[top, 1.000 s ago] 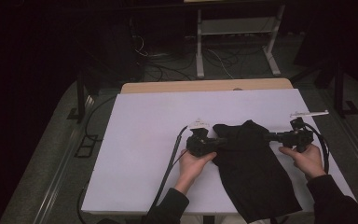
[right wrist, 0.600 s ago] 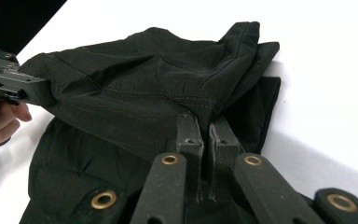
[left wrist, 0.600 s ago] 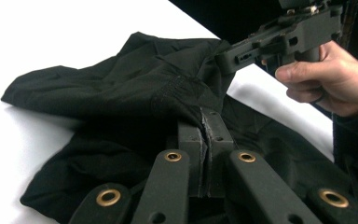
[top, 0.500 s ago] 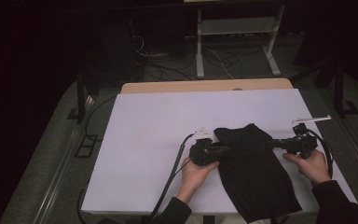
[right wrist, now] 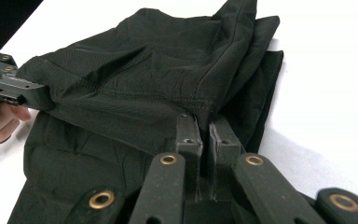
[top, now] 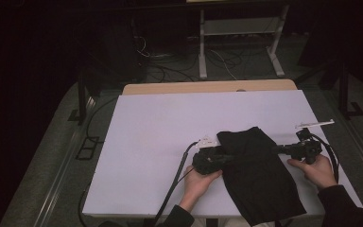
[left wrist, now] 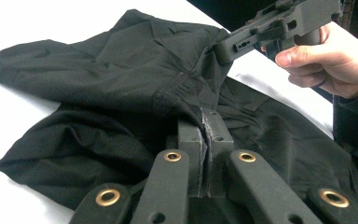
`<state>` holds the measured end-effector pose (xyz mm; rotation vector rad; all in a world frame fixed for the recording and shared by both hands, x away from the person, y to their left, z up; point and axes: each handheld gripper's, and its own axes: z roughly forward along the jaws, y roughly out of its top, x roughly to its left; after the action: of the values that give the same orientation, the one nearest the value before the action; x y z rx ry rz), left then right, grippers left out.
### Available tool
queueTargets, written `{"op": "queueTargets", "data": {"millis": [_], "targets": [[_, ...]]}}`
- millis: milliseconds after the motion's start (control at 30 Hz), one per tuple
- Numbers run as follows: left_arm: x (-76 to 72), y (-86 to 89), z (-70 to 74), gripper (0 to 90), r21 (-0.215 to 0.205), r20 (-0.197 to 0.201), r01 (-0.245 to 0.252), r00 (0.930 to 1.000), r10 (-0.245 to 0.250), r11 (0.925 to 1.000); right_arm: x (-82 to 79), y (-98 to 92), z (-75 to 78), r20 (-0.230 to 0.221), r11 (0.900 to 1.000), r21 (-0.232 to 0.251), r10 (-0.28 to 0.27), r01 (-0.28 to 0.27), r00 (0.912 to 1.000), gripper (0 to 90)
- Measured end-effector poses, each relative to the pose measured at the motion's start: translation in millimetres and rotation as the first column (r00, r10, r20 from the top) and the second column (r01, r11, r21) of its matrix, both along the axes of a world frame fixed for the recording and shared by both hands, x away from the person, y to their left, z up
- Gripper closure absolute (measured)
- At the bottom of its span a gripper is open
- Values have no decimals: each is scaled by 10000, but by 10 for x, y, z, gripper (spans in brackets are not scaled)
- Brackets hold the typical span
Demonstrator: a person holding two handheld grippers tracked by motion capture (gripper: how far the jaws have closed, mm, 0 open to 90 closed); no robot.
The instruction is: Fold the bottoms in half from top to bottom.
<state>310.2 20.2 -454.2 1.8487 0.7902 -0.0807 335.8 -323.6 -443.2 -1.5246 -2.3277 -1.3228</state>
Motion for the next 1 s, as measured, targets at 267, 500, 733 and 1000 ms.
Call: {"op": "queueTargets", "data": {"millis": [267,500,733,1000], "targets": [[-23,-3,-29,869,31,-21,23,10000,-23,10000,-42,-3,-27,-147,9998,-173,76,-78,9999,823],[-27,-5,-42,869,144,-45,40,10000,-39,9999,-102,4,-44,-202,9982,-584,106,-117,9997,750],[-34,-14,-47,868,150,15,72,10000,-72,9999,-137,-16,4,491,9977,-682,54,-21,9988,487],[-35,-13,-42,869,144,43,81,10000,-81,9999,-118,12,123,936,9989,-442,167,-126,9955,221]]}}
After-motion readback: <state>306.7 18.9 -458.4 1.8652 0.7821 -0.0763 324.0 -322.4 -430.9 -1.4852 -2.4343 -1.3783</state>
